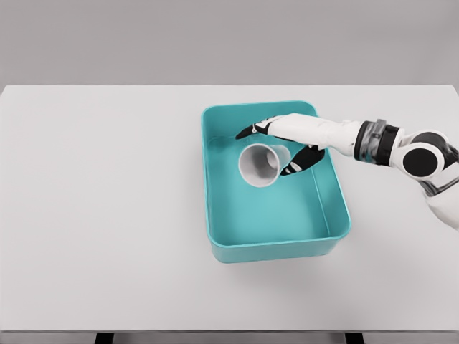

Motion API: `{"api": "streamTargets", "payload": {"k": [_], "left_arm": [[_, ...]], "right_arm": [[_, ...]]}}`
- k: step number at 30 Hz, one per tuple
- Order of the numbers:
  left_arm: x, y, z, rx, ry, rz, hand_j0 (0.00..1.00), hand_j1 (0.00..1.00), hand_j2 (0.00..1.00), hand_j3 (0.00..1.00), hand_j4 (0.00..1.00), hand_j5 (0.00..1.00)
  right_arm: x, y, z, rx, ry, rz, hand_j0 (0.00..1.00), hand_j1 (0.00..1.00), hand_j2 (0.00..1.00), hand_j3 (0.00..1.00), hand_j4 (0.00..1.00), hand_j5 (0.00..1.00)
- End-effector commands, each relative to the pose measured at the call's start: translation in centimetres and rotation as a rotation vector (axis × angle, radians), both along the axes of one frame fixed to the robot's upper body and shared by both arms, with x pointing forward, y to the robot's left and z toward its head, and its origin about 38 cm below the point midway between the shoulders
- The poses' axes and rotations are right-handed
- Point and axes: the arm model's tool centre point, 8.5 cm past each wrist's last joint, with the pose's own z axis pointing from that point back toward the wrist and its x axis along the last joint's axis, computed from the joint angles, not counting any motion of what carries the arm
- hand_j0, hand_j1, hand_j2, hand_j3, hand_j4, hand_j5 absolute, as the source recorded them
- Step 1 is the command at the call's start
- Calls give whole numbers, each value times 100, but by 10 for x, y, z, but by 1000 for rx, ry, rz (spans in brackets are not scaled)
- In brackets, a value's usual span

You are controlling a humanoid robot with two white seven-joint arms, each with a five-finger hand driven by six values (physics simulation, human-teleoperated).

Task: Put the paper cup into the basket with your right arm

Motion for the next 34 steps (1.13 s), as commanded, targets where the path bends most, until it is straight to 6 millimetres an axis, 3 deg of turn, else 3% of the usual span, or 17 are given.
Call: {"api": "streamTargets", "payload": {"k": [1, 9, 12, 17, 21, 34], "left_arm": [[0, 0, 0, 0, 0, 0, 100, 100, 100, 100, 100, 100], [0, 0, 0, 0, 0, 0, 100, 100, 100, 100, 100, 100], [0, 0, 0, 0, 0, 0, 100, 100, 100, 100, 100, 100], [0, 0, 0, -1, 0, 0, 100, 100, 100, 100, 100, 100], [0, 0, 0, 0, 0, 0, 100, 100, 100, 100, 100, 100], [1, 0, 0, 0, -1, -3, 100, 100, 100, 100, 100, 100]], "right_arm": [[0, -1, 0, -8, -4, -3, 98, 98, 98, 98, 98, 98], [2, -11, 4, 1, -6, -25, 100, 100, 100, 100, 100, 100], [7, -39, 31, 104, -53, -102, 100, 100, 100, 100, 100, 100], [-14, -80, 56, 390, 21, -128, 100, 100, 100, 100, 100, 100], [-32, -121, 46, 480, 65, -213, 100, 100, 100, 100, 100, 100], [-40, -136, 31, 458, 105, -260, 100, 100, 100, 100, 100, 100]]}}
